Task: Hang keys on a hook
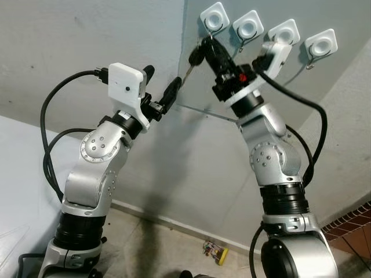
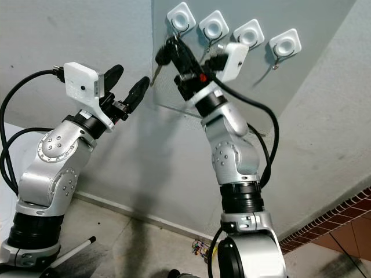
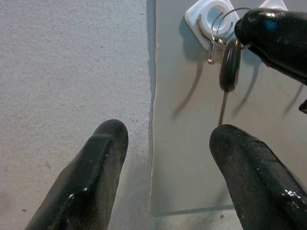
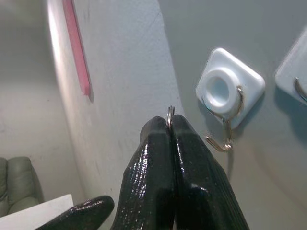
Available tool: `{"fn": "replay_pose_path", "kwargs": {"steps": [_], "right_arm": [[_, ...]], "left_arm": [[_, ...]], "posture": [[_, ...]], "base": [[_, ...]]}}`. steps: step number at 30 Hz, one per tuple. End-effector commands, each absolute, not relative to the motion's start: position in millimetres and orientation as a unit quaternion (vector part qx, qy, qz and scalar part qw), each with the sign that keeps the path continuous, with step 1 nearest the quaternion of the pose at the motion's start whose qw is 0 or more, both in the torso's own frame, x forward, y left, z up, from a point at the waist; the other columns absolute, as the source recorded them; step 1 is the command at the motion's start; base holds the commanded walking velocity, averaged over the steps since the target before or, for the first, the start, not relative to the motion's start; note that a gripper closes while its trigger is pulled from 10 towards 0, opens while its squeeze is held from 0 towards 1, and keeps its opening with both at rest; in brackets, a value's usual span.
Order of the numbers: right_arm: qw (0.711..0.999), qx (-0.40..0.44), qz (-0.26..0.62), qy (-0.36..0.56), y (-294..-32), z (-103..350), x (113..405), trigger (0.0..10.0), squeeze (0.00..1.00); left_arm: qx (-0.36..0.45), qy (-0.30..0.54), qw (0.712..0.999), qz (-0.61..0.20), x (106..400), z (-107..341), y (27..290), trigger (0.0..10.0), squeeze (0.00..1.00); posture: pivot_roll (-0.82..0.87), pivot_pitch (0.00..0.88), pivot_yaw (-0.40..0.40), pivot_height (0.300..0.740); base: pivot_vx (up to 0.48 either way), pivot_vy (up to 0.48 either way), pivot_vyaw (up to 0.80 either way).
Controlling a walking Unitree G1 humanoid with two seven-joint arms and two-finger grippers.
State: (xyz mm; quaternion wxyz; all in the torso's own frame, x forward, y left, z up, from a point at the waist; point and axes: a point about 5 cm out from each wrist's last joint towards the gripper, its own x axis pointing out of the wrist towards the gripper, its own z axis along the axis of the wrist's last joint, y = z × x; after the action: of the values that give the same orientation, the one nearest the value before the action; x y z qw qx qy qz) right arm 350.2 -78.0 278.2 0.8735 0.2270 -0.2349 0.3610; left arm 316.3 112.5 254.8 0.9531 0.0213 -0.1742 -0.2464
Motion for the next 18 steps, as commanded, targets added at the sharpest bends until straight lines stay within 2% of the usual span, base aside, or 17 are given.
{"fn": "replay_pose_path", "kwargs": {"steps": [1,7,9,18], "right_arm": [[0.873,0.238,0.356,-0.234,-78.8,282.8,353.4,10.0,0.0],[0.872,0.249,0.354,-0.229,-77.4,284.7,355.3,10.0,0.0],[0.87,0.282,0.346,-0.21,-76.2,285.0,358.3,10.0,0.0],[0.873,0.319,0.326,-0.174,-76.8,279.1,363.8,10.0,0.0]], "left_arm": [[0.023,-0.192,0.947,-0.256,313.8,266.3,109.1,10.0,0.0],[0.022,-0.193,0.947,-0.257,312.7,266.3,108.3,10.0,0.0],[0.023,-0.193,0.947,-0.256,312.0,265.8,108.4,10.0,0.0],[0.022,-0.194,0.947,-0.253,311.8,266.7,109.8,10.0,0.0]], "posture": [[-0.14,0.064,-0.101,0.74],[-0.14,0.063,-0.105,0.74],[-0.14,0.063,-0.108,0.74],[-0.13,0.065,-0.109,0.74]], "base": [[0.0,0.0,0.0],[0.0,0.0,0.0],[0.0,0.0,0.0],[0.0,0.0,0.0]]}}
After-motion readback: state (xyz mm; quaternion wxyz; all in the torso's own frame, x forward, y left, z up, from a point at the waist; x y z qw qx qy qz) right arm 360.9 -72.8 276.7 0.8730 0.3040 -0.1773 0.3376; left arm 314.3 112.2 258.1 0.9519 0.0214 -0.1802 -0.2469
